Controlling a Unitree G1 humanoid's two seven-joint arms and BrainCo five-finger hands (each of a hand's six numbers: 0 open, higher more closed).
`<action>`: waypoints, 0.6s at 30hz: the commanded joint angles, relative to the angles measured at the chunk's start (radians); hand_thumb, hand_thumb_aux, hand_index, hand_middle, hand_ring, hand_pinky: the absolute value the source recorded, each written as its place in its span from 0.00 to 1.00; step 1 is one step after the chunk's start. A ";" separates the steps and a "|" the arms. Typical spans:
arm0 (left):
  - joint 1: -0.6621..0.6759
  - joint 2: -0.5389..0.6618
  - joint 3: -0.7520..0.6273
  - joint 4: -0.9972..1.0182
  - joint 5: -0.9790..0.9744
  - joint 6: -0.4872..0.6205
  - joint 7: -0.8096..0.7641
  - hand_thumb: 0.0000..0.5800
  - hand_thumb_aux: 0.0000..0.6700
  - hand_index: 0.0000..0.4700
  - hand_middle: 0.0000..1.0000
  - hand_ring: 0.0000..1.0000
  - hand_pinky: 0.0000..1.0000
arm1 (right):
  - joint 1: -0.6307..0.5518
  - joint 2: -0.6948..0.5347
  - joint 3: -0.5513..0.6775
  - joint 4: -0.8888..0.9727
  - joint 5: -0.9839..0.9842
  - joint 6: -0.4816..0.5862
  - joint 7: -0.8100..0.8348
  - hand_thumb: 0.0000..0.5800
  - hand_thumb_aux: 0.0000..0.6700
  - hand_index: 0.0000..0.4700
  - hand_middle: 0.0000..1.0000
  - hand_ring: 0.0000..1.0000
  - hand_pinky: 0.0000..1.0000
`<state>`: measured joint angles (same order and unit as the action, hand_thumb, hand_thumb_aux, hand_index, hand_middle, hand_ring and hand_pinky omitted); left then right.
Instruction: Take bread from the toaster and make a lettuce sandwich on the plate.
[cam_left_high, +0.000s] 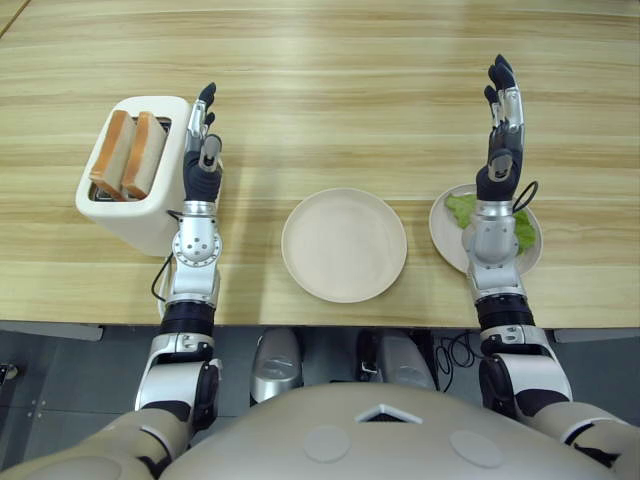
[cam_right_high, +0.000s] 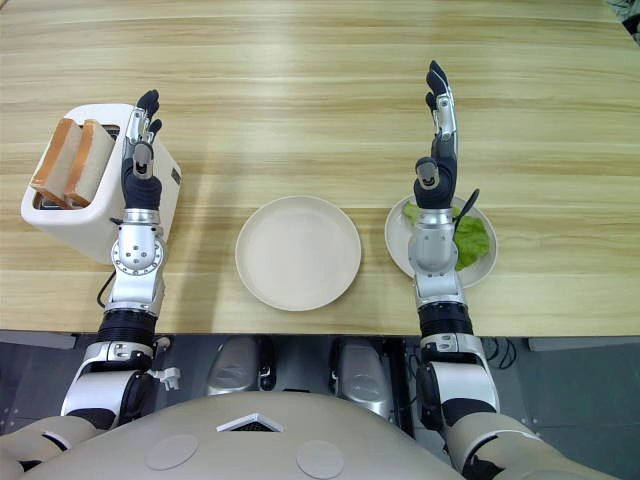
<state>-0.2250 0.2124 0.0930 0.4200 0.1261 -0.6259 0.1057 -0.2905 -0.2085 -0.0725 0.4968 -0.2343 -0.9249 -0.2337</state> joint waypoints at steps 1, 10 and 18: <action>0.000 0.002 0.004 0.020 0.004 0.017 0.004 0.00 0.00 0.00 0.00 0.00 0.00 | 0.006 0.003 -0.001 -0.011 -0.003 0.006 0.003 0.00 0.00 0.00 0.00 0.00 0.00; 0.001 0.007 0.003 0.017 0.023 0.010 0.017 0.00 0.00 0.00 0.00 0.00 0.00 | 0.006 0.003 0.002 -0.011 -0.008 0.010 0.003 0.00 0.00 0.00 0.00 0.00 0.00; 0.103 0.091 0.031 -0.595 0.278 0.185 -0.008 0.00 0.00 0.00 0.00 0.00 0.00 | -0.007 0.005 0.000 0.010 -0.019 0.027 -0.010 0.00 0.00 0.00 0.00 0.00 0.00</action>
<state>-0.1332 0.2726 0.0978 0.0046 0.3604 -0.5104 0.1478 -0.2929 -0.2047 -0.0691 0.4994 -0.2508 -0.9118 -0.2410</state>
